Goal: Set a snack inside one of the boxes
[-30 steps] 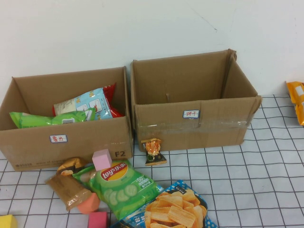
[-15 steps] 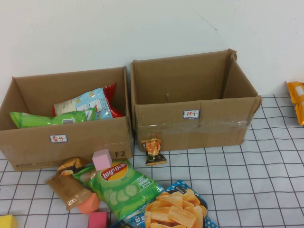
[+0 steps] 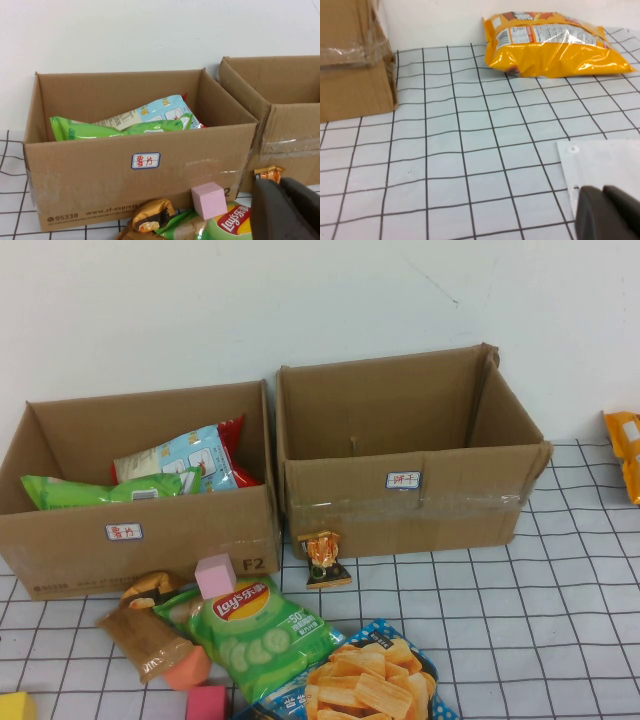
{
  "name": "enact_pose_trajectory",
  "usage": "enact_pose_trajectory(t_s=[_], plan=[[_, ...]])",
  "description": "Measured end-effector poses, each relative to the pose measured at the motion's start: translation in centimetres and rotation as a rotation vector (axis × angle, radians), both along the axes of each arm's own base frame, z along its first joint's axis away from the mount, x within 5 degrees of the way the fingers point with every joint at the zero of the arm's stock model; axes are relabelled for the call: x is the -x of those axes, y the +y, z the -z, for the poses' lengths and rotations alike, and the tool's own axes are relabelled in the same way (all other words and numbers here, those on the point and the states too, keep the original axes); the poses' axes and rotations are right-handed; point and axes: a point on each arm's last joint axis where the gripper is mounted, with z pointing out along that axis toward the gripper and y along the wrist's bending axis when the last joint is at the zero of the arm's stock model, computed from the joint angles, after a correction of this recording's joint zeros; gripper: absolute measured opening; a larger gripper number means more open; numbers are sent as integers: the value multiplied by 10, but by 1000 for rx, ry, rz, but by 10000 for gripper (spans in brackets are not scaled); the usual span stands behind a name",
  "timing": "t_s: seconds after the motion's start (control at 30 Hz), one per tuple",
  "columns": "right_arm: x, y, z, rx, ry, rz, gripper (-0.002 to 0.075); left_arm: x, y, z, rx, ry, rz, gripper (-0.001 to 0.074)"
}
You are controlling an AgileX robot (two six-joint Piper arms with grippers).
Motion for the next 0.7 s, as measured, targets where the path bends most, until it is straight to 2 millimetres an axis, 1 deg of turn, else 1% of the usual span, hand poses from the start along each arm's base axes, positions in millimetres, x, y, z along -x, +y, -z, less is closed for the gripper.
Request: enact_pose_trajectory(t_s=[0.13,0.7], plan=[[0,0,0,36,6,-13,-1,0,0,0,0,0,0,-1],[0,0,0,47,11,-18,-1,0,0,0,0,0,0,-1]])
